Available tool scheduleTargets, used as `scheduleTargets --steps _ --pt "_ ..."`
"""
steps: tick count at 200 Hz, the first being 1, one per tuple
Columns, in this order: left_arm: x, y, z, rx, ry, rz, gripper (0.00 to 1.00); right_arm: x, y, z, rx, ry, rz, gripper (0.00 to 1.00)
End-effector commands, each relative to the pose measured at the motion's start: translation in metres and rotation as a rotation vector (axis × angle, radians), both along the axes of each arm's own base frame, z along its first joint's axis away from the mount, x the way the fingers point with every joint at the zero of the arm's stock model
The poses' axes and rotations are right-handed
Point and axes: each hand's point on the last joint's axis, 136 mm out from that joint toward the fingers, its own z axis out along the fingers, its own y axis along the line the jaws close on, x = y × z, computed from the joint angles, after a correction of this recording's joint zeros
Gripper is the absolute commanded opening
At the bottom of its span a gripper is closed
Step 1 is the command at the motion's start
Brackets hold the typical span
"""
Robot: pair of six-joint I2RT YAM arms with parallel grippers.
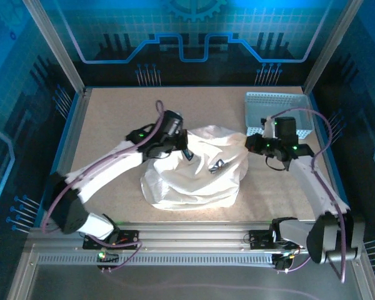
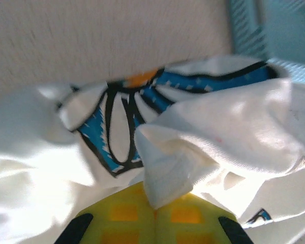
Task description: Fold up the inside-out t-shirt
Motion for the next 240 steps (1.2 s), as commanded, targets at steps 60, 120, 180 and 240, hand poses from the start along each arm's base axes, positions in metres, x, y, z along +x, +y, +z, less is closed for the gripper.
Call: scheduleTargets --steps 60,120,180,240 --pt "-0.024 0.115 0.090 0.114 -0.214 0.147 0.00 -0.066 0.028 0.133 0.086 -0.352 0.185 0.00" --pt "-0.023 0.111 -0.087 0.308 0.289 0.132 0.00 -0.112 0.092 -0.072 -0.072 0.036 0.311 0.00" --pt "-0.045 0.124 -0.072 0.248 0.268 0.328 0.55 -0.097 0.073 -0.041 -0.292 -0.068 0.285 0.49" --pt "-0.116 0.044 -0.110 -0.118 0.297 0.277 0.67 -0.092 0.124 -0.033 -0.460 -0.129 0.535 0.62"
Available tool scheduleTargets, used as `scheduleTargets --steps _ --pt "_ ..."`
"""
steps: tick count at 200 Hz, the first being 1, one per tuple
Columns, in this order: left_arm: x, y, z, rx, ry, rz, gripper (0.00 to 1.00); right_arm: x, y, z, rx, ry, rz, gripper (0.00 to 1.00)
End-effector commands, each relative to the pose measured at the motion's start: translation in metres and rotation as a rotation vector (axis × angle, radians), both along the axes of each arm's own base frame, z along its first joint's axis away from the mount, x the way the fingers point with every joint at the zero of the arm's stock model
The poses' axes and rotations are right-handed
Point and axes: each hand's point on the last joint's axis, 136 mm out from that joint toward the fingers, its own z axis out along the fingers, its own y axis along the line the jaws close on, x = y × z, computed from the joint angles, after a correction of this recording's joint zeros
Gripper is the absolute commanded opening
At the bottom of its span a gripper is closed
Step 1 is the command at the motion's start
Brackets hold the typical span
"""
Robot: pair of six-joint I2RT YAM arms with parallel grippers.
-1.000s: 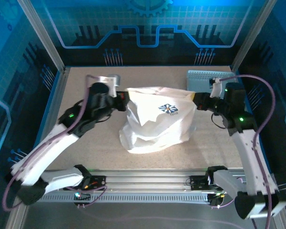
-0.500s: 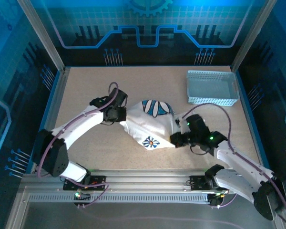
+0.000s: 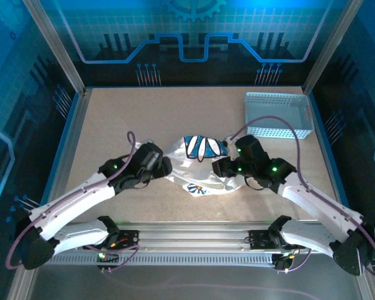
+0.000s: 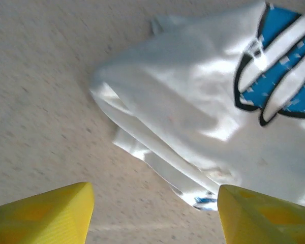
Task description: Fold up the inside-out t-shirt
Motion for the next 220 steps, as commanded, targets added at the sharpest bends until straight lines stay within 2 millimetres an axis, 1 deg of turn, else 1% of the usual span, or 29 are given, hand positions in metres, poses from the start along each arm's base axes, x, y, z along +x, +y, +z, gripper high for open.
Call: scheduleTargets --steps 1,13,27,52,83,107,120,126,134,152,169,179,196,220 --pt "-0.015 -0.026 -0.041 -0.141 0.108 0.084 0.67 -0.008 0.013 -0.016 -0.153 -0.012 0.122 0.62" --pt "-0.018 -0.042 -0.053 -0.185 0.110 0.050 0.69 -0.011 0.022 -0.028 -0.204 -0.005 0.167 0.62" --pt "-0.015 -0.060 -0.059 -0.250 0.106 0.018 0.71 -0.011 0.028 -0.041 -0.246 0.014 0.192 0.63" --pt "-0.008 -0.077 -0.064 -0.311 0.088 -0.007 0.71 -0.013 0.037 -0.057 -0.283 0.033 0.233 0.63" --pt "-0.005 -0.083 -0.072 -0.329 0.089 -0.007 0.70 -0.013 0.041 -0.071 -0.315 0.049 0.247 0.66" --pt "-0.005 -0.084 -0.078 -0.329 0.101 -0.003 0.69 -0.013 0.048 -0.072 -0.296 0.052 0.262 0.69" --pt "-0.005 -0.084 -0.079 -0.331 0.102 -0.001 0.67 -0.011 0.048 -0.076 -0.309 0.055 0.258 0.68" --pt "-0.005 -0.084 -0.081 -0.328 0.105 0.002 0.66 -0.009 0.047 -0.078 -0.321 0.055 0.251 0.66" --pt "-0.005 -0.083 -0.081 -0.326 0.106 0.005 0.64 -0.006 0.045 -0.080 -0.337 0.055 0.239 0.61" --pt "-0.004 -0.085 -0.081 -0.337 0.103 0.000 0.62 -0.001 0.043 -0.076 -0.329 0.051 0.207 0.43" --pt "-0.004 -0.089 -0.077 -0.348 0.094 -0.020 0.60 0.006 0.040 -0.064 -0.268 0.047 0.156 0.26" --pt "-0.003 -0.090 -0.073 -0.353 0.079 -0.032 0.60 0.010 0.038 -0.056 -0.212 0.053 0.122 0.20" --pt "-0.002 -0.094 -0.069 -0.354 0.058 -0.047 0.61 0.013 0.041 -0.046 -0.116 0.070 0.098 0.15" --pt "0.002 -0.112 -0.062 -0.392 0.052 -0.092 0.60 0.016 0.043 -0.039 -0.012 0.128 0.057 0.08"
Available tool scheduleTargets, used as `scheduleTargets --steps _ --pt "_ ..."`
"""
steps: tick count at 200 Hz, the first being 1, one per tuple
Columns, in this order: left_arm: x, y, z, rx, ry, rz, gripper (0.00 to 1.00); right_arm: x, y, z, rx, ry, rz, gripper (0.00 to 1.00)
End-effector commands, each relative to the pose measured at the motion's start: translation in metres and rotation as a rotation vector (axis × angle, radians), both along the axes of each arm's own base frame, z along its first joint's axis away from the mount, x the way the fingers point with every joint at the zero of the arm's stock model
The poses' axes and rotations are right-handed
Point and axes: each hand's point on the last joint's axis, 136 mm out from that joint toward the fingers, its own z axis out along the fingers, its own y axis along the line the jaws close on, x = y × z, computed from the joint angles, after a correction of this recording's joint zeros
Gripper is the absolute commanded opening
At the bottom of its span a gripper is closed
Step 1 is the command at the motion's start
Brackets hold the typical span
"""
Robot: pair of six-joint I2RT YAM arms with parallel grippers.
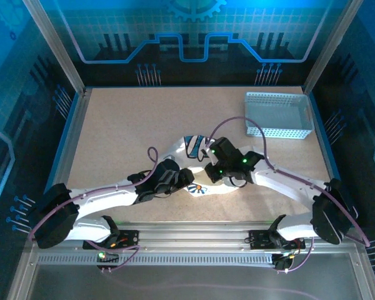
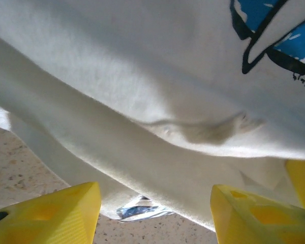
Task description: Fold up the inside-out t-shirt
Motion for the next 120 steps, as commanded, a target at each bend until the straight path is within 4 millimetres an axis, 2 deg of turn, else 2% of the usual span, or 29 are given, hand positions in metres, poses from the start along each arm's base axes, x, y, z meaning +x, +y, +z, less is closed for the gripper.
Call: scheduleTargets --steps 1,29,41,50,62,65,84,104,120 --pt "0.003 -0.022 0.010 -0.047 -0.029 -0.063 0.60 0.005 0.012 0.023 0.161 0.042 -0.056 0.08" --pt "0.010 -0.031 0.009 -0.036 -0.031 -0.068 0.57 0.005 0.016 0.042 0.295 0.065 -0.082 0.03" --pt "0.014 -0.034 0.007 -0.021 -0.032 -0.072 0.50 0.004 0.015 0.054 0.350 0.059 -0.095 0.00" --pt "0.015 -0.035 0.006 -0.013 -0.030 -0.073 0.41 0.004 0.012 0.063 0.380 0.044 -0.112 0.00" --pt "0.015 -0.038 0.004 -0.012 -0.026 -0.080 0.28 0.008 0.002 0.079 0.428 0.023 -0.158 0.00" --pt "0.015 -0.037 0.002 -0.009 -0.023 -0.080 0.26 0.006 -0.003 0.073 0.430 0.037 -0.173 0.00" --pt "0.011 -0.033 -0.004 0.009 -0.012 -0.087 0.11 0.012 -0.023 0.090 0.564 0.047 -0.244 0.00" --pt "0.001 -0.022 -0.016 0.046 0.019 -0.092 0.02 0.016 -0.033 0.107 0.697 0.047 -0.277 0.00" --pt "-0.008 -0.010 -0.030 0.090 0.056 -0.088 0.00 0.018 -0.039 0.104 0.672 0.025 -0.306 0.00"
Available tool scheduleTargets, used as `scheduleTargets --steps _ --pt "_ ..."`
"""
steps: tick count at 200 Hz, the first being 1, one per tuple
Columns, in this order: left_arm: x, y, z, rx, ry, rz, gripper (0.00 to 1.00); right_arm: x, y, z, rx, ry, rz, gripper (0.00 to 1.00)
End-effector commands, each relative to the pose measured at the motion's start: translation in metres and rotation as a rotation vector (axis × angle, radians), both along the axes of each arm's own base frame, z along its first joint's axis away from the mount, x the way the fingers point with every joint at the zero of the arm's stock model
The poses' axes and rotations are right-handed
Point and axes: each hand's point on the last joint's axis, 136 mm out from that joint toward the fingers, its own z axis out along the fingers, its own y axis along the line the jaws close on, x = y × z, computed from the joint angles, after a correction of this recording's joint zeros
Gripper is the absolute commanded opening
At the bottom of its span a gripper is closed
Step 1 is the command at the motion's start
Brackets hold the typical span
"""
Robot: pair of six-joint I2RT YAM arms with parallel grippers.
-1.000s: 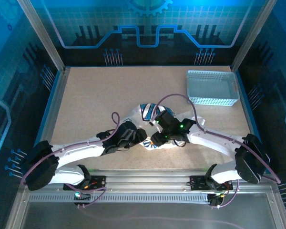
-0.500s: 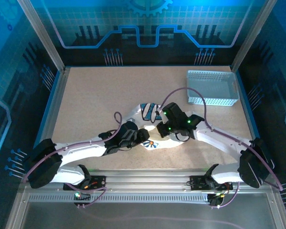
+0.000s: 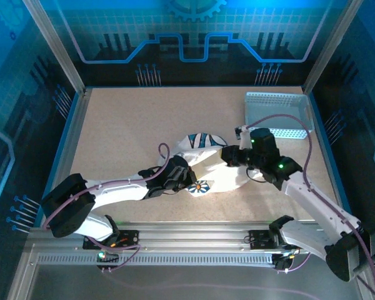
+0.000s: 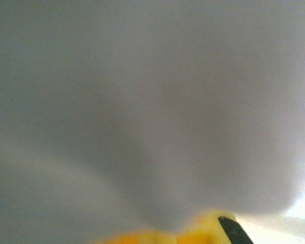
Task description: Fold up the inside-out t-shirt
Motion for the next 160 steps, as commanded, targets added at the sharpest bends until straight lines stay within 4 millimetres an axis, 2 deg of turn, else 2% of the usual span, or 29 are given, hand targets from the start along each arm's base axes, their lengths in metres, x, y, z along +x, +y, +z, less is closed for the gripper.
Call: scheduleTargets --steps 1,14,27,50,70,84,113,134,160 --pt "-0.020 0.020 -0.024 0.082 0.058 -0.020 0.00 0.000 0.004 0.013 0.097 -0.002 -0.002 0.00" --pt "-0.025 0.027 -0.026 0.113 0.059 -0.034 0.06 0.002 0.001 0.001 0.062 0.016 -0.014 0.00" --pt "-0.029 0.035 -0.015 0.182 0.026 -0.050 0.29 0.002 0.000 -0.011 0.038 0.033 -0.017 0.00" --pt "-0.031 0.044 0.028 0.300 -0.098 -0.093 0.48 -0.001 -0.001 -0.020 0.019 0.039 -0.005 0.00" --pt "-0.028 0.038 0.057 0.348 -0.169 -0.168 0.53 -0.006 0.006 -0.015 0.015 0.020 0.035 0.00" --pt "-0.024 0.026 0.067 0.392 -0.196 -0.225 0.54 -0.010 0.014 -0.008 0.014 0.003 0.068 0.00" --pt "-0.006 0.003 0.061 0.470 -0.221 -0.278 0.58 -0.016 0.033 0.007 0.027 -0.026 0.131 0.00" --pt "0.017 0.013 0.058 0.558 -0.223 -0.194 0.63 -0.021 0.040 0.019 0.034 -0.050 0.156 0.00" --pt "0.038 0.023 0.069 0.605 -0.288 -0.125 0.67 -0.027 0.043 0.032 0.044 -0.073 0.177 0.00"
